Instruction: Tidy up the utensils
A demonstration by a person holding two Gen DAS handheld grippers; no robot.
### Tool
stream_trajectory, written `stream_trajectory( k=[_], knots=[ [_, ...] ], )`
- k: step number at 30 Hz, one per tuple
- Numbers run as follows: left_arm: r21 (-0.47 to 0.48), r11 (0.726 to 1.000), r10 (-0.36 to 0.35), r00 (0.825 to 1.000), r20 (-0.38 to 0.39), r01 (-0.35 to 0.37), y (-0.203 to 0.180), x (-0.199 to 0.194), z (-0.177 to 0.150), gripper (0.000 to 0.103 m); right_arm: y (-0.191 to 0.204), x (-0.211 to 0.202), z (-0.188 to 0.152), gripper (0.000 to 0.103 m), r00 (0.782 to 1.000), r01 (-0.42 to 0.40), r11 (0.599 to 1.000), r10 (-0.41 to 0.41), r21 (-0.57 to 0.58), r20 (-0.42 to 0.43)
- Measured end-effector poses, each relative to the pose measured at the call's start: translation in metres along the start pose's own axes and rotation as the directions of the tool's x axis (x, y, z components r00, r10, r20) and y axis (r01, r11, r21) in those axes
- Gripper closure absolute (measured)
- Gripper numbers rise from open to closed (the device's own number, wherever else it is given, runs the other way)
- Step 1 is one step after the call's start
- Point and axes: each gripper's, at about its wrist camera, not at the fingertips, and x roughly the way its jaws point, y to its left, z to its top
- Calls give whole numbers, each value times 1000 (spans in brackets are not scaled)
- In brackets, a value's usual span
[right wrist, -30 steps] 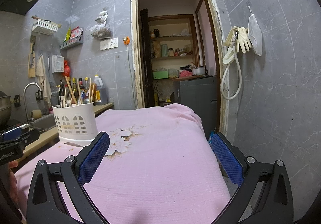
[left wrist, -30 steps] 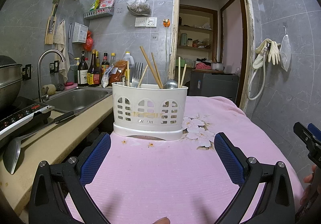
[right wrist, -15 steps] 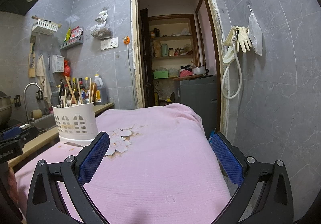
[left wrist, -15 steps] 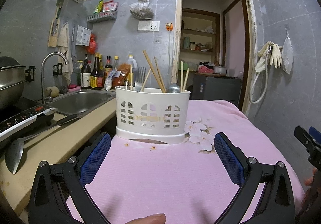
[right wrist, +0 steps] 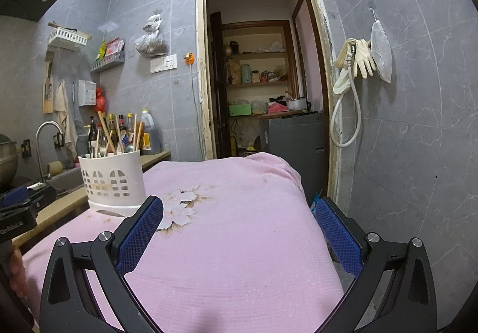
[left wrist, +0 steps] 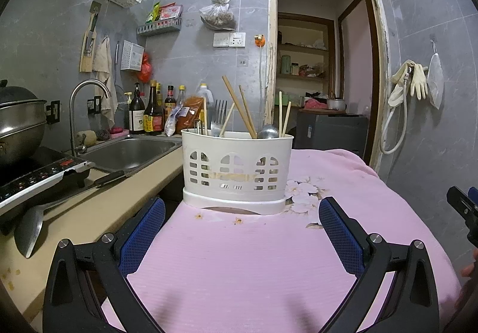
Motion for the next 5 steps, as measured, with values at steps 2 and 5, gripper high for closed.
stream_trajectory(
  k=[2,5],
  knots=[
    [-1,1000,1,1000,-1,-1,1,0,0,2,0,-1,0,0,1000,1,1000,-1,0,0],
    [-2,1000,0,1000,-2,0,1,0,0,2,0,-1,0,0,1000,0,1000,0,1,-1]
  ],
)
